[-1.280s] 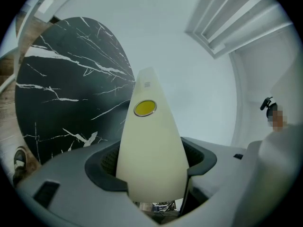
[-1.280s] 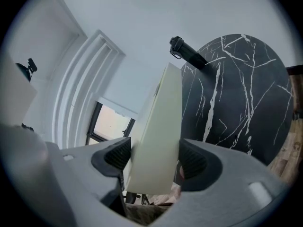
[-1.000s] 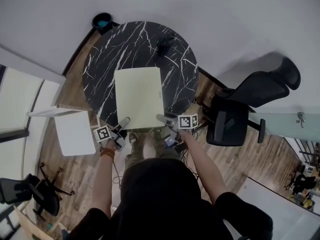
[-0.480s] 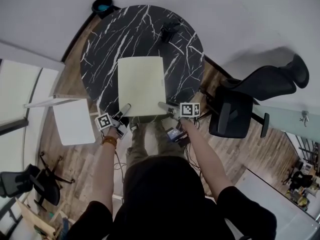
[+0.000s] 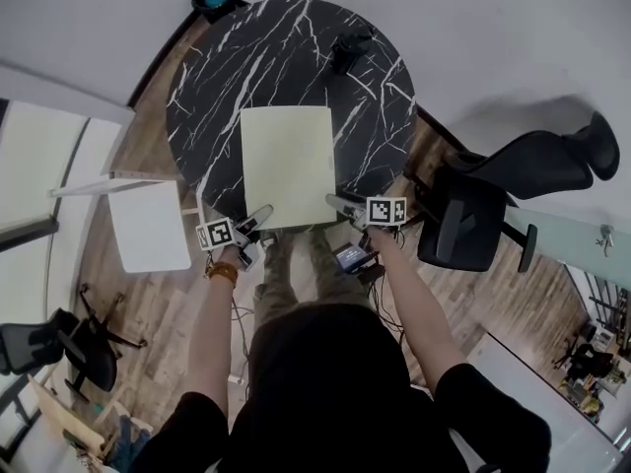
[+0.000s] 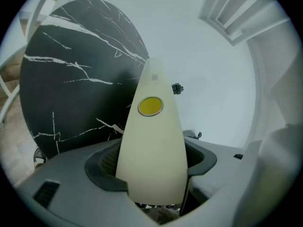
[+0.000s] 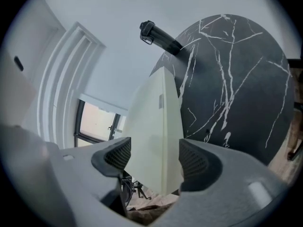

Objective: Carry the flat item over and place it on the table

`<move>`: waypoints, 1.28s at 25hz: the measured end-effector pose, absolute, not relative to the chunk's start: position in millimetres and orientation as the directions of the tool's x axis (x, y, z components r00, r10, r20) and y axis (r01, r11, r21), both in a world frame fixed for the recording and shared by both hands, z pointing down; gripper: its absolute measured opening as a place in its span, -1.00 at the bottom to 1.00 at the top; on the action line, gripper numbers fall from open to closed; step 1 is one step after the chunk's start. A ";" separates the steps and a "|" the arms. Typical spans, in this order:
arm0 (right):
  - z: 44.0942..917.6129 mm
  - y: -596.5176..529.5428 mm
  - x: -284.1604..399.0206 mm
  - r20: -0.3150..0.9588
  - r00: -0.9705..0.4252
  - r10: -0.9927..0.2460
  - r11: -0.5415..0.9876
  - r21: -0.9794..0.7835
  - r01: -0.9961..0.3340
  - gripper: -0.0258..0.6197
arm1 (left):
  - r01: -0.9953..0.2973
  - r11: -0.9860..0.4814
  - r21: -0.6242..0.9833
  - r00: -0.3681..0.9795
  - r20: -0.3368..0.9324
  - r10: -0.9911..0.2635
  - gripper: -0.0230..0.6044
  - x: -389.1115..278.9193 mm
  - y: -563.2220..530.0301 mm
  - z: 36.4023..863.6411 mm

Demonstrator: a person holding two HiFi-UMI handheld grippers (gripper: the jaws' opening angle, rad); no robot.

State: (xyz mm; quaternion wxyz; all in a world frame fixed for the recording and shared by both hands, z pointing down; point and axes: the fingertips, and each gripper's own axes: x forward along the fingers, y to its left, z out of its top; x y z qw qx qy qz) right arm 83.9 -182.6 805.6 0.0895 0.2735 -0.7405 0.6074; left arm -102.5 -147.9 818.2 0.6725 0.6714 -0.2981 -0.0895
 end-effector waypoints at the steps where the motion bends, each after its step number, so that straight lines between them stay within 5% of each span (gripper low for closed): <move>1: 804.7 -183.8 85.1 0.461 -0.834 -0.302 0.111 -0.852 -0.512 0.05 | -0.297 0.071 0.952 0.804 0.290 -0.518 0.14 -104.0 -147.6 819.4; 17: 815.4 -178.1 63.5 0.546 -0.811 -0.209 0.226 -0.780 -0.583 -0.02 | -0.441 0.082 0.894 0.764 0.421 -0.490 0.22 -116.3 -151.4 819.4; 24: 814.7 -178.6 60.6 0.554 -0.811 -0.189 0.252 -0.771 -0.586 -0.02 | -0.361 0.127 0.924 0.765 0.371 -0.527 0.26 -121.3 -146.5 820.7; 32: 815.9 -176.4 55.8 0.565 -0.806 -0.176 0.268 -0.760 -0.592 -0.02 | -0.523 0.095 0.847 0.745 0.508 -0.433 0.39 -124.8 -134.4 833.2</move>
